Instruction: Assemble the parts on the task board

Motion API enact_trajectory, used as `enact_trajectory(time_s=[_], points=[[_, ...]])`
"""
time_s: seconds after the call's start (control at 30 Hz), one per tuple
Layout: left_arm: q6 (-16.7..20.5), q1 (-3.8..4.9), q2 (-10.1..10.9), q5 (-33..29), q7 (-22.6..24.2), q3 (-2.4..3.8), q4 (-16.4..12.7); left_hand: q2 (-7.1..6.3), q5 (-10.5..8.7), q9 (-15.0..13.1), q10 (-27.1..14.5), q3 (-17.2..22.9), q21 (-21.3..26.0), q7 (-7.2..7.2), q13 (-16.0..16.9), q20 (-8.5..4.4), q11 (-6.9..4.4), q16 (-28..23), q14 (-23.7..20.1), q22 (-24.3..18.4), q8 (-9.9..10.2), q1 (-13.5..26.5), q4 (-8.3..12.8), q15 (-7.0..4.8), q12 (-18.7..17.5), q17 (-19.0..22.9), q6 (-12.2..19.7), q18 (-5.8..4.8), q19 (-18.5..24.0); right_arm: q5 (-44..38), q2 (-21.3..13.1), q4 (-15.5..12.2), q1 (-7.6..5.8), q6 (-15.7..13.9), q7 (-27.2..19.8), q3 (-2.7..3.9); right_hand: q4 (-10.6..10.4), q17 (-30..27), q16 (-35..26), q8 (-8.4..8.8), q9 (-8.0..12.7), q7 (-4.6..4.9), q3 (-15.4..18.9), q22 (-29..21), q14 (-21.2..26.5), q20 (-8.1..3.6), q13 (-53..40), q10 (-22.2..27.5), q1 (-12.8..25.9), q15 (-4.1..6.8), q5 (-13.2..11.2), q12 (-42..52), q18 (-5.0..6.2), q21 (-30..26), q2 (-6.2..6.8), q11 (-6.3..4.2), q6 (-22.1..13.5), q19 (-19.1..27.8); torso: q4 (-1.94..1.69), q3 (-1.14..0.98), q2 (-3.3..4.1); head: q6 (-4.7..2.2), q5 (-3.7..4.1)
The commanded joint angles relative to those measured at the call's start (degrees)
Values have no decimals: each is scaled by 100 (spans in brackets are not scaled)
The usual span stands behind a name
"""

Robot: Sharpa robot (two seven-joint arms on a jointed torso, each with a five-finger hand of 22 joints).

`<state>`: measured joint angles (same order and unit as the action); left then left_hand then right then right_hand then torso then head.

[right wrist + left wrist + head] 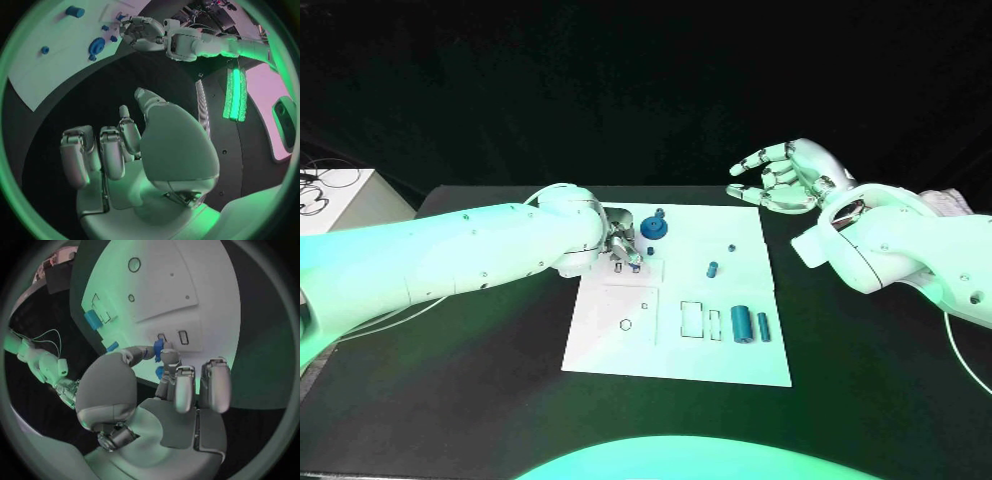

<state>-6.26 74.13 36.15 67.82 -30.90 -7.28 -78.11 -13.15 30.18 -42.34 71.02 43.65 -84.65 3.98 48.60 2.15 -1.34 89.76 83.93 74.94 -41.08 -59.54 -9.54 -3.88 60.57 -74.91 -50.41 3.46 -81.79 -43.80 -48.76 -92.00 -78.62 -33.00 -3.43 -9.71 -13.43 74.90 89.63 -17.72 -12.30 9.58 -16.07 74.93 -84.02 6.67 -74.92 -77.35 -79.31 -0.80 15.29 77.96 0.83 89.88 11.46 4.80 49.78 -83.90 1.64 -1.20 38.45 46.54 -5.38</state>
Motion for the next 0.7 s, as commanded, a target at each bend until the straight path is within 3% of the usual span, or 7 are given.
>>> enact_trajectory(time_s=[0.03, 0.7], points=[[44, -5, -6, 123, -6, -2, -8, 52, 32, -1014, 25, 1061, -29, -116, -8, 2, -2, 24, 607, 355, -29, -12, 1088, -46, -22, -1509, -158, -78, -53, -14, 0, -1, 5, 85, -32, 0, -26, 1510, 37, -26, -7, 3, -8, 1507, -598, -26, -248, 51, 60, 23, -17, -34, -83, 12, 16, 4, -25, -610, 2, -3, 3, 2, -6], [-100, -54, -40, 101, -11, -42, 10, 67, 44, -1032, 37, 1059, -40, -133, -87, -8, -15, 24, 607, 380, -62, 41, 1080, -54, -58, -1509, -182, -84, -71, -15, -3, -4, 9, 126, -23, 0, -26, 1510, 37, -26, -7, 3, -8, 1507, -598, -26, -248, 51, 60, 23, -17, -34, -83, 12, 16, 4, -25, -610, 4, -4, 5, 46, 3]])
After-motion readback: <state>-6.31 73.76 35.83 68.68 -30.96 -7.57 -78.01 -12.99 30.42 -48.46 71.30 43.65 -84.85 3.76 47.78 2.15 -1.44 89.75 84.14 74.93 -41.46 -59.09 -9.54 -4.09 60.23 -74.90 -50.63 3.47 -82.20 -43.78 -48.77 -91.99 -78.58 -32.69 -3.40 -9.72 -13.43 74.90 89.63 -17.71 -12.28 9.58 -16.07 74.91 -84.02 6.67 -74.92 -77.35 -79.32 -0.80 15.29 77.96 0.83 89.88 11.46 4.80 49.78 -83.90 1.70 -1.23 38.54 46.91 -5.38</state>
